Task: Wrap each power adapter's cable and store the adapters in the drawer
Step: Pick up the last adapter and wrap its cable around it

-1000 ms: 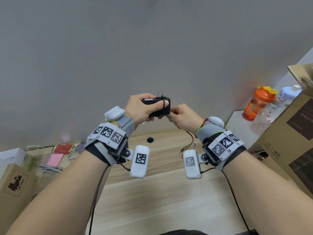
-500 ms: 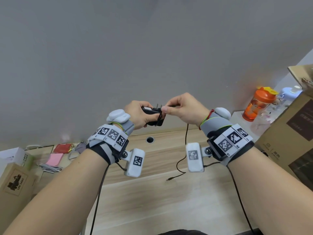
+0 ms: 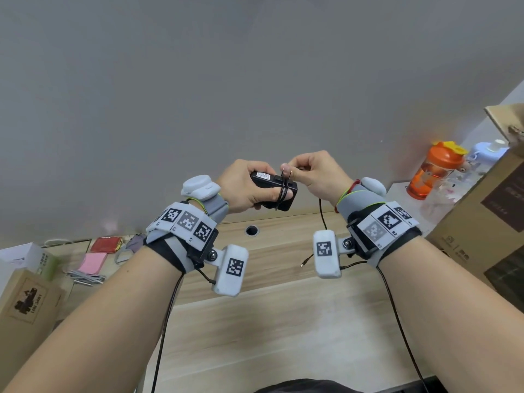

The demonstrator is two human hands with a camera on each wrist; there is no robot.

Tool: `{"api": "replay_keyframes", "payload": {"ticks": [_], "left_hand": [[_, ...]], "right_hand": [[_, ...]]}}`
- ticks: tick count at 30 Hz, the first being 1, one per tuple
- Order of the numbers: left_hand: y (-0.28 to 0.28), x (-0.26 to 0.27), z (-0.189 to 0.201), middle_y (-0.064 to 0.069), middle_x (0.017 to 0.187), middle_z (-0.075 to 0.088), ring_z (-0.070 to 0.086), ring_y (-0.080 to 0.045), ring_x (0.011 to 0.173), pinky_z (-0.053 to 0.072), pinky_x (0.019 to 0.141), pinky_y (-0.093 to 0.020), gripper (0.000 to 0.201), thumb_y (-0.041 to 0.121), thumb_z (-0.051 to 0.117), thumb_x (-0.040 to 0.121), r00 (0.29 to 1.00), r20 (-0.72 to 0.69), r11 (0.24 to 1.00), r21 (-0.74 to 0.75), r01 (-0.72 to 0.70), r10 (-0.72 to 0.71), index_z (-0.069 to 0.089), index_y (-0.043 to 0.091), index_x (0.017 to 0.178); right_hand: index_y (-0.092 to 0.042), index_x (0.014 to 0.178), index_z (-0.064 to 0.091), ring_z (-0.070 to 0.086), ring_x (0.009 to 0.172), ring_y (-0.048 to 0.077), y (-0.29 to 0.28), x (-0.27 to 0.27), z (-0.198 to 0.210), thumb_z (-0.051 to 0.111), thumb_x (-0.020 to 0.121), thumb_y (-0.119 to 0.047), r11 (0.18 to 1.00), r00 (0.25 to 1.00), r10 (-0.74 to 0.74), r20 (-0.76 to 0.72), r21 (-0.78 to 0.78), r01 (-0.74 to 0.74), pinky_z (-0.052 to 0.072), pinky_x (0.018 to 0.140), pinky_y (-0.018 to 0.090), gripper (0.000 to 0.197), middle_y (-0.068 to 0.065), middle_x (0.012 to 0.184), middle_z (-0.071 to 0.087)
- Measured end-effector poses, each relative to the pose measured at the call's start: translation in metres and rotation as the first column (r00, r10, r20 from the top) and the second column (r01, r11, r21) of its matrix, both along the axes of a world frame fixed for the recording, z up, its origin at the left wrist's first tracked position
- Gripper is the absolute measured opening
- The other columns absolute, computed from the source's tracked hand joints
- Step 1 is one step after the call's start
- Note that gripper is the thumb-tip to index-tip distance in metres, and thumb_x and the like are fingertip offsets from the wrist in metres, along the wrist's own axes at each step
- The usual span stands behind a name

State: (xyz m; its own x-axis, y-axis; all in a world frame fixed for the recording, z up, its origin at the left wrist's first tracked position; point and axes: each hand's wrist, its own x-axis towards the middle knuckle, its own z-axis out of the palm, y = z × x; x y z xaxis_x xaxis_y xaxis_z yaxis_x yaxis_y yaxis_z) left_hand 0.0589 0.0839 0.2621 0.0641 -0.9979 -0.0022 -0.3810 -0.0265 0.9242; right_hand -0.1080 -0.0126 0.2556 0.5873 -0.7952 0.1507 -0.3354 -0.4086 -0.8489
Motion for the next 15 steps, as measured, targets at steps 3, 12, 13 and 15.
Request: {"api": "replay_keyframes", "payload": {"ticks": [3,12,13,15], "left_hand": [[0.001,-0.001,0.002,-0.007,0.066,0.066,0.060,-0.020,0.058,0.048,0.053,-0.028,0.019,0.018,0.085,0.074,0.997,-0.077,0.999,-0.024,-0.027,0.025,0.068,0.013,0.081],[-0.009,0.003,-0.001,-0.002,0.058,0.065,0.056,-0.023,0.055,0.043,0.057,-0.035,0.035,0.031,0.088,0.068,0.951,-0.234,0.974,-0.051,-0.220,0.202,0.056,0.018,0.070],[-0.010,0.004,-0.002,-0.004,0.059,0.064,0.055,-0.024,0.057,0.043,0.058,-0.038,0.036,0.034,0.089,0.065,0.944,-0.238,0.968,-0.049,-0.245,0.227,0.056,0.019,0.068],[-0.012,0.008,-0.003,-0.006,0.061,0.062,0.053,-0.025,0.055,0.043,0.057,-0.037,0.036,0.029,0.089,0.068,0.927,-0.254,0.952,-0.055,-0.300,0.278,0.055,0.016,0.069]], "right_hand": [[-0.022,0.064,0.063,0.031,0.046,0.002,0.003,0.003,-0.008,0.061,0.096,-0.027,1.000,1.000,0.000,0.001,0.028,0.000,0.026,0.049,0.016,0.032,-0.016,0.043,0.042],[-0.015,0.079,0.072,0.032,0.040,0.003,0.017,0.011,-0.018,0.052,0.100,-0.027,0.994,0.995,0.038,-0.094,0.109,-0.028,0.025,0.046,0.015,0.031,-0.011,0.051,0.039],[-0.012,0.083,0.073,0.035,0.040,0.002,0.018,0.012,-0.018,0.051,0.100,-0.030,0.994,0.994,0.048,-0.102,0.107,-0.037,0.025,0.045,0.013,0.033,-0.012,0.051,0.040],[-0.012,0.089,0.074,0.036,0.040,0.002,0.022,0.011,-0.019,0.050,0.101,-0.032,0.993,0.990,0.072,-0.120,0.105,-0.060,0.026,0.046,0.015,0.034,-0.012,0.051,0.040]]}}
